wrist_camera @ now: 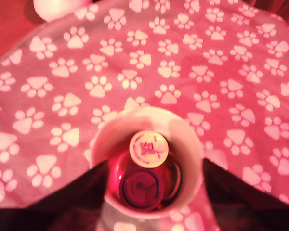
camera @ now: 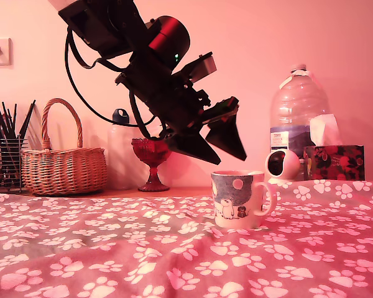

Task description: Pick the coffee capsule and then drop it inside the coffee cup in front of you

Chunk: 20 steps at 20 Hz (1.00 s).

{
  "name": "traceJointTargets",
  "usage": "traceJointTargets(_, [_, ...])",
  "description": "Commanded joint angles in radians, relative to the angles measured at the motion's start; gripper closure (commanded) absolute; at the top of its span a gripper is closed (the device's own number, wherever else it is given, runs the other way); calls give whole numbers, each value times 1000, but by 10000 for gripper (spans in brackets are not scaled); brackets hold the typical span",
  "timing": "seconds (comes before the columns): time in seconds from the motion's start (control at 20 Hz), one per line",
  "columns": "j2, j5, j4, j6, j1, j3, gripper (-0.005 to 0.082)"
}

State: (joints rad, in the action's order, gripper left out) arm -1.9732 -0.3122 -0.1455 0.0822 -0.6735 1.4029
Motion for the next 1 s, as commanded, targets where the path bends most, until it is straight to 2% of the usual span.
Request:
traceJointTargets(0.0, [24, -7, -8, 2, 2, 8, 678])
traceJointTargets(0.05, [25, -14, -11, 1, 2, 8, 722])
traceJointTargets(0.2, [25, -23, -12, 0, 4, 8, 767])
traceJointTargets(0.65, [103, -45, -79, -33, 34, -1, 769])
traceJointTargets(0.95, [238, -44, -62, -33, 111, -147, 770])
